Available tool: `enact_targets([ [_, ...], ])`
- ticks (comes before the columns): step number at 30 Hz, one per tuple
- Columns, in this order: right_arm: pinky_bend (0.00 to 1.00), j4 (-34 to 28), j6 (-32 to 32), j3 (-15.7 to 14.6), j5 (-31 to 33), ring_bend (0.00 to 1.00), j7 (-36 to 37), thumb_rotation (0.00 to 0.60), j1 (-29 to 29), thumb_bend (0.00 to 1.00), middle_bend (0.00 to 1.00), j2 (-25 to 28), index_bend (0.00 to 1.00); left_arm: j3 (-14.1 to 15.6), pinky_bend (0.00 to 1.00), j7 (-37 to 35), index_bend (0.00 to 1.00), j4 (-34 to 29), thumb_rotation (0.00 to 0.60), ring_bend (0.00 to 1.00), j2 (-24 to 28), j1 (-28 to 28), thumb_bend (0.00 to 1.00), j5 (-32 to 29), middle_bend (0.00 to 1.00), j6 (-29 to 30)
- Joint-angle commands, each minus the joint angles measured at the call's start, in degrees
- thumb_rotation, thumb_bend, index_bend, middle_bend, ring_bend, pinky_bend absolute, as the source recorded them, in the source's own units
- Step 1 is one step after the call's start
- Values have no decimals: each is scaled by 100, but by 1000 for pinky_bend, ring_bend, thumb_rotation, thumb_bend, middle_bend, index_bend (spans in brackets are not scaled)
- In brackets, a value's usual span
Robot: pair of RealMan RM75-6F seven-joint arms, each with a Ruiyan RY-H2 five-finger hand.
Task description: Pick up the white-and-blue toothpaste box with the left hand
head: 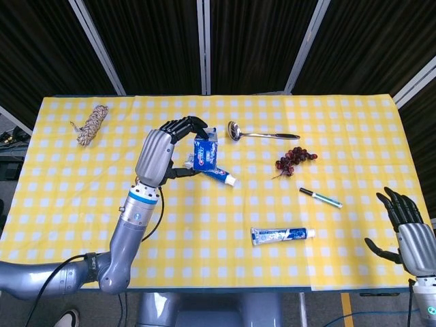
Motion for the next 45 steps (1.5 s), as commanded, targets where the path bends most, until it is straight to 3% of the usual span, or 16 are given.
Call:
enact_targets([
  [1, 0, -16, 12, -7, -15, 0, -9, 600, -7, 117, 0, 7, 100, 76, 351, 348, 496, -208, 600, 354, 299, 108, 365, -20, 315, -45],
  [6, 0, -42, 6, -20, -22, 0, -46, 600, -11, 117, 0, 14, 101, 613, 351, 1189, 499, -190, 600, 355, 787, 303, 365, -156, 315, -299],
  [12, 0, -64, -7, -41, -54, 0, -133, 600, -7, 117, 0, -3, 100, 1330, 345, 1418, 473, 187, 600, 334, 913, 577, 364, -46, 290, -487],
  [15, 0, -78, -15, -51, -67, 0, -185, 600, -5, 117, 0, -16, 101, 1756, 293, 1810, 400, 497, 600, 257, 948, 632, 365, 57, 210, -675],
  [19, 0, -103, -11, -59, -77, 0, -228, 600, -9, 117, 0, -19, 100, 2085, 166, 2177, 269, 695, 600, 124, 892, 691, 358, -16, 74, -861],
  [22, 0, -108, -19, -60, -73, 0, -258, 600, -8, 117, 0, -22, 100, 2202, 27, 2214, 145, 725, 600, 13, 834, 752, 266, -148, 1, -966],
  [25, 0, -122, -44, -69, -71, 0, -296, 600, -2, 117, 0, -27, 101, 2292, 0, 2270, 77, 671, 600, 0, 838, 846, 210, -284, 0, -1003],
  [33, 0, -154, -68, -73, -68, 0, -408, 600, 7, 117, 0, -38, 101, 2473, 0, 1757, 50, 477, 600, 0, 931, 1390, 206, 143, 0, -358],
  [41, 0, -117, 2, -40, -47, 0, -544, 600, -16, 117, 0, -80, 100, 3293, 0, 1399, 0, 575, 600, 0, 1019, 2618, 187, 1447, 0, 1320],
  [45, 0, -124, 43, -59, -91, 0, -694, 600, -36, 117, 0, -121, 93, 3610, 0, 1292, 0, 762, 600, 0, 1063, 3182, 187, 1769, 0, 1852],
])
